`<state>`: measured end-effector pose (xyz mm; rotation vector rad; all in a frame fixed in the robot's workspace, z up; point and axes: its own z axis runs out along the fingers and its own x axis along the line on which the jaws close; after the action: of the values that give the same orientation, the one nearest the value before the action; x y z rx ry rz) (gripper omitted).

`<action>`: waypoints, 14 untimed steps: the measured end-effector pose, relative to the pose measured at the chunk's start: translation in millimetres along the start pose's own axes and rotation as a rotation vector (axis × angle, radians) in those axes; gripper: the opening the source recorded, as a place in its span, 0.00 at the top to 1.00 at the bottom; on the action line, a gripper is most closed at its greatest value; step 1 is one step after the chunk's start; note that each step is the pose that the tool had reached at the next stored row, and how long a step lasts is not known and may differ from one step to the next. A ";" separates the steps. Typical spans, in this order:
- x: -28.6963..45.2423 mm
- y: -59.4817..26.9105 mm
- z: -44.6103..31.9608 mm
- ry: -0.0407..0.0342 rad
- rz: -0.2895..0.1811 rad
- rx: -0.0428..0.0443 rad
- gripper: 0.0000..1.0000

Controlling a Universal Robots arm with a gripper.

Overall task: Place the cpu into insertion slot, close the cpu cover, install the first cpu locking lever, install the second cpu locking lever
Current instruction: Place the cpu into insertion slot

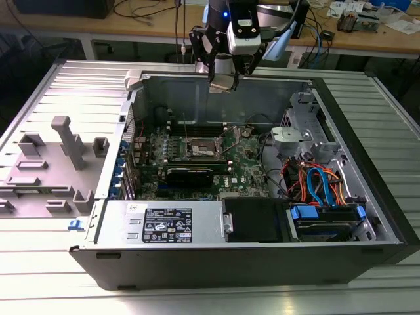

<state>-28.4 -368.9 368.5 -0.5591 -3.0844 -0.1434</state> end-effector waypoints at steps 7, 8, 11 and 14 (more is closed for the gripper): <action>0.0 0.0 0.0 -0.0005 0.006 -0.0002 0.45; 0.0 -0.1 0.1 -0.0016 0.017 -0.0003 0.45; 0.0 -0.1 0.3 -0.0047 0.052 -0.0009 0.45; 0.0 -0.1 0.6 -0.0079 0.087 -0.0016 0.45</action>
<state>-28.4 -369.0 367.9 -0.6949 -3.0609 -0.1434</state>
